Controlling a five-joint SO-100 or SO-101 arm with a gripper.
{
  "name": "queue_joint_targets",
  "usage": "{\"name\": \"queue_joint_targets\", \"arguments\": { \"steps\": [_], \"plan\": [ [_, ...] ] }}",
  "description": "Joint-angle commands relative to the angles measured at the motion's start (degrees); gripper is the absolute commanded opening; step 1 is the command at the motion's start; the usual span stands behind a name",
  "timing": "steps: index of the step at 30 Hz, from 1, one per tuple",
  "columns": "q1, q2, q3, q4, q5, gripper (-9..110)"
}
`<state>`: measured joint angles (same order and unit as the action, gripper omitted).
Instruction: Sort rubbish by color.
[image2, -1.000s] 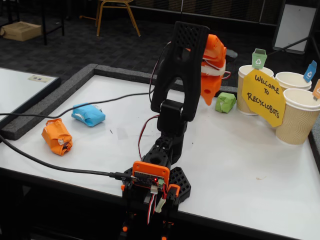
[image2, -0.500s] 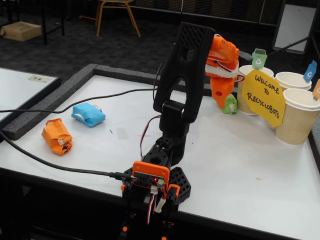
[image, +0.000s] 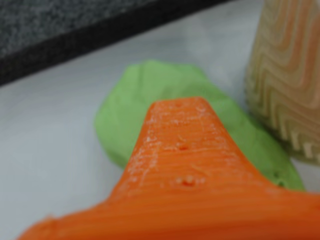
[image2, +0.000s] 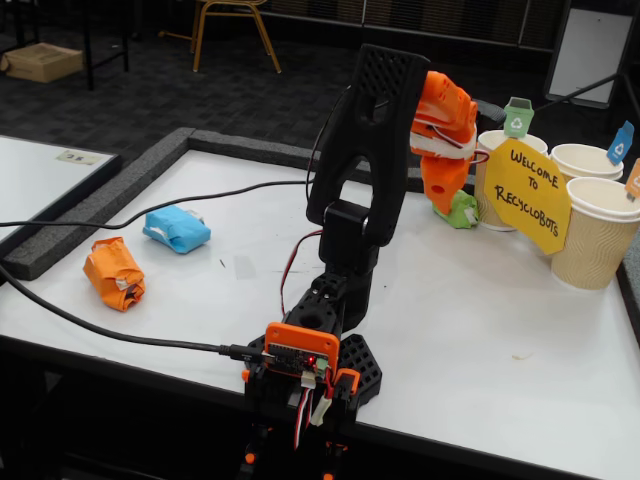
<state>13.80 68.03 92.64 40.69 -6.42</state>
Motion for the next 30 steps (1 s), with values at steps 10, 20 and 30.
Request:
{"name": "queue_joint_targets", "arguments": {
  "steps": [10,20,30],
  "plan": [
    [1.93,8.26,7.21,-6.42,-1.05,0],
    [-0.79,10.90,10.46,-5.62,-1.05,0],
    [-10.90,17.58,13.27,0.00,-0.53,0]
  ]
}}
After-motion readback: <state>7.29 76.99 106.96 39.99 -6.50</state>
